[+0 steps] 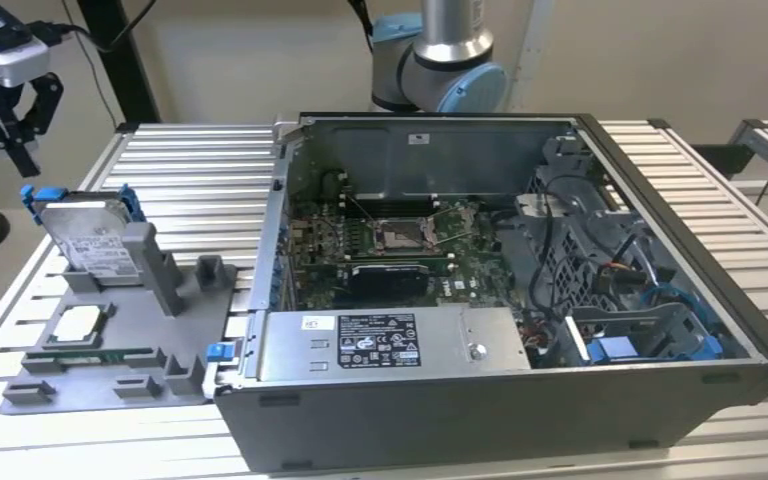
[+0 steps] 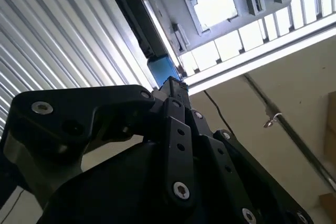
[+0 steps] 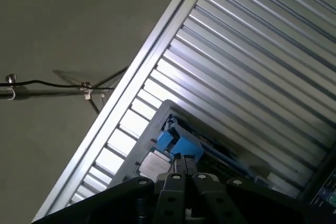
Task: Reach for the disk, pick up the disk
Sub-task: 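Pick up the disk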
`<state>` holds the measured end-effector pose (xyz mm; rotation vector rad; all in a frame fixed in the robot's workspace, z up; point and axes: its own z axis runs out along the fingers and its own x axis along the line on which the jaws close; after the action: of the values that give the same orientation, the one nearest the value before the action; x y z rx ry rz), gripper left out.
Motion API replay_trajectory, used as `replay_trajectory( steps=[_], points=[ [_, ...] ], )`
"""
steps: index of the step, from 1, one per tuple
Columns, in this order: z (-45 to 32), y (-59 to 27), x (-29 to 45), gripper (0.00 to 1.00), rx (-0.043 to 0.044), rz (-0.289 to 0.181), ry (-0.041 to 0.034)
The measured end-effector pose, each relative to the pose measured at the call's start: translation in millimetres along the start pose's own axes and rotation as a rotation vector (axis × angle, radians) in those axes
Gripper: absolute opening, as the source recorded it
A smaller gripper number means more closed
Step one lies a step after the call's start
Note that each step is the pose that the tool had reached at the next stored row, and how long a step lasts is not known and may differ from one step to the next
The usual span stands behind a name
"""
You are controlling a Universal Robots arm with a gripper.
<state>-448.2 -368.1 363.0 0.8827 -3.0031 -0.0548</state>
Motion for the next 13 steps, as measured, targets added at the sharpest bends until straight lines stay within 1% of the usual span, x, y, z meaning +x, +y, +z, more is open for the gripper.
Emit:
replay_trajectory(
  steps=[13],
  points=[
    [0.0,0.0,0.0,0.0,0.0001,-0.147,0.0054]
  ],
)
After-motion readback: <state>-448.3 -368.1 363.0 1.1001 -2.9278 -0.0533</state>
